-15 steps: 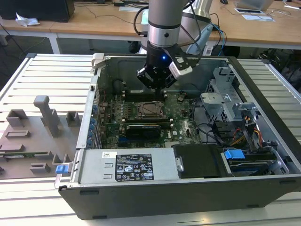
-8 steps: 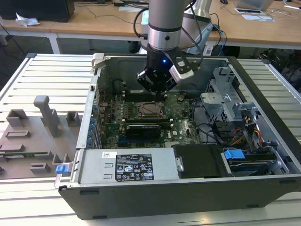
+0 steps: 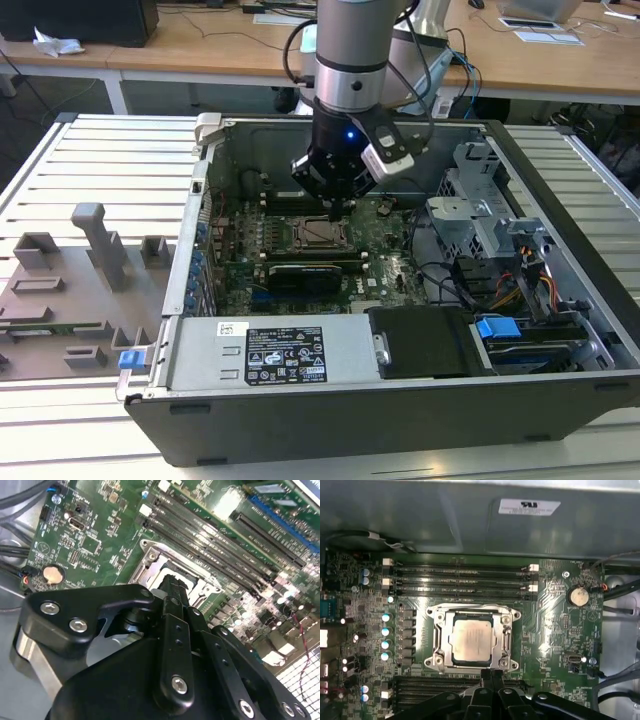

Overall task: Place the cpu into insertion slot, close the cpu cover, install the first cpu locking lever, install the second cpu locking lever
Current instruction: 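Install the first cpu locking lever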

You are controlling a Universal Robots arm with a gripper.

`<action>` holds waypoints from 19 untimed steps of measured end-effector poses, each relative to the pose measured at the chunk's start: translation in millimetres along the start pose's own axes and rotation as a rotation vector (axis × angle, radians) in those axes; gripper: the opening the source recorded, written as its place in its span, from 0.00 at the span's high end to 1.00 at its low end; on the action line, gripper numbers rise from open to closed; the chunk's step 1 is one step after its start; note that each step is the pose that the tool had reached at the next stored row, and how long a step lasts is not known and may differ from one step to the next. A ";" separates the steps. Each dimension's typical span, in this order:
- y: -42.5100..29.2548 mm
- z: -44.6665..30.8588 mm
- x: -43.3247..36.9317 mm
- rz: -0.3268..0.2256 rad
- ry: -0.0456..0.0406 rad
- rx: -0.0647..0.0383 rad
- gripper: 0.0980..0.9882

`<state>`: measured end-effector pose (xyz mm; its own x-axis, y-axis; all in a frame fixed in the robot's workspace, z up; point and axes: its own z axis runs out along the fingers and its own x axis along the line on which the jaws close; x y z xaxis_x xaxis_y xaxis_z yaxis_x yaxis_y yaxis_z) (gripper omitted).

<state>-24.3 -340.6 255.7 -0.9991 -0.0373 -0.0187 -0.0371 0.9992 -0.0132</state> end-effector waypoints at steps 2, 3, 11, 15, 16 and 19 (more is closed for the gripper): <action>-3.0 0.0 0.2 0.000 0.0000 0.000 0.99; -5.1 0.1 0.3 0.000 0.0000 0.000 0.99; -23.9 0.4 1.1 0.000 0.0000 0.000 0.99; -30.8 0.5 1.5 0.000 0.0001 0.000 0.99; -33.0 0.5 1.6 0.000 0.0000 0.000 0.99; -37.9 0.6 1.8 0.000 0.0000 0.000 0.99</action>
<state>-24.6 -378.5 255.6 -0.9991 -0.0374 -0.0186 -0.0371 0.9992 -0.0133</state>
